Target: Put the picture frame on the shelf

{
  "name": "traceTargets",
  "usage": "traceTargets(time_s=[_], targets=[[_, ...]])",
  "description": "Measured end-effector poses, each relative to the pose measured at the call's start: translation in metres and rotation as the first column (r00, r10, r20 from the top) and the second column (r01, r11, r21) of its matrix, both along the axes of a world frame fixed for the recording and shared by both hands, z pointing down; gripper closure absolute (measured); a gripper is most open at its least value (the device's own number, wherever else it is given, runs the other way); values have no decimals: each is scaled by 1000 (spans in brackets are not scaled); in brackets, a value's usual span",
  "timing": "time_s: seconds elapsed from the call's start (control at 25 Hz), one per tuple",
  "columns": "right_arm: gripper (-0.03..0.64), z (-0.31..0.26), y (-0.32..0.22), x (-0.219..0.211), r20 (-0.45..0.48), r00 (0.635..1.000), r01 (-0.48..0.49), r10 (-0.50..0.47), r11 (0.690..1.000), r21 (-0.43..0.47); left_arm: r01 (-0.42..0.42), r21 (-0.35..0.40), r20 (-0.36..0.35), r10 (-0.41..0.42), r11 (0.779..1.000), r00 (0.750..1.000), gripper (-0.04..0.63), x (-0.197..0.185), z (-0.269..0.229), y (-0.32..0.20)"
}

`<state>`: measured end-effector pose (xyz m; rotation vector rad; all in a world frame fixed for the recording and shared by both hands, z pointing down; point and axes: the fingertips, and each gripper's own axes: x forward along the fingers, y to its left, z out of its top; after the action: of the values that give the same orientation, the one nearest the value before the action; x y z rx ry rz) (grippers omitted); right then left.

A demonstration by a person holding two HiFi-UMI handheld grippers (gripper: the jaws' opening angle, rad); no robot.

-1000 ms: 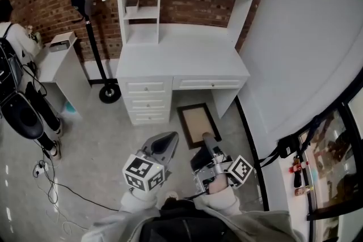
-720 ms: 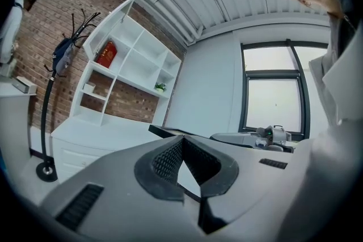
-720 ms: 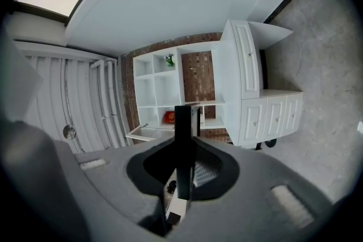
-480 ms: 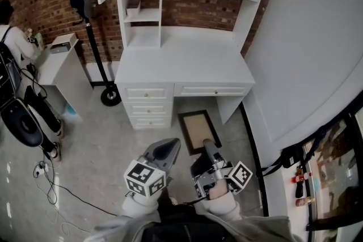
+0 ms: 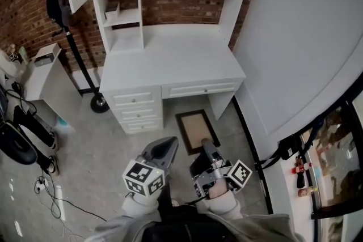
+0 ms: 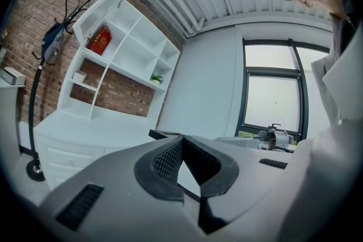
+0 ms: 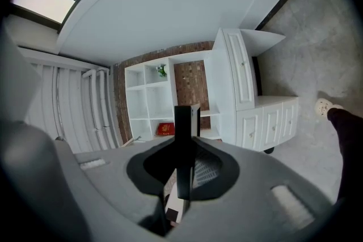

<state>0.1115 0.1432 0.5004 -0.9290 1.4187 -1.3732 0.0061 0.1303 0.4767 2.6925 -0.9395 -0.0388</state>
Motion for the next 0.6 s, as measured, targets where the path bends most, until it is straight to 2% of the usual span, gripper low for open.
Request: traceTargets(time_s=[0.28,0.6], targets=[[571,-2,-58,23,4,999,-43,43,999,7,-50,-2,13,50,999,999,592,26,2,-62],[570,-3,-155,35,6,998,-56,56,998,14,-84,-20,-6,84,996,996,592,40,-3,-168]])
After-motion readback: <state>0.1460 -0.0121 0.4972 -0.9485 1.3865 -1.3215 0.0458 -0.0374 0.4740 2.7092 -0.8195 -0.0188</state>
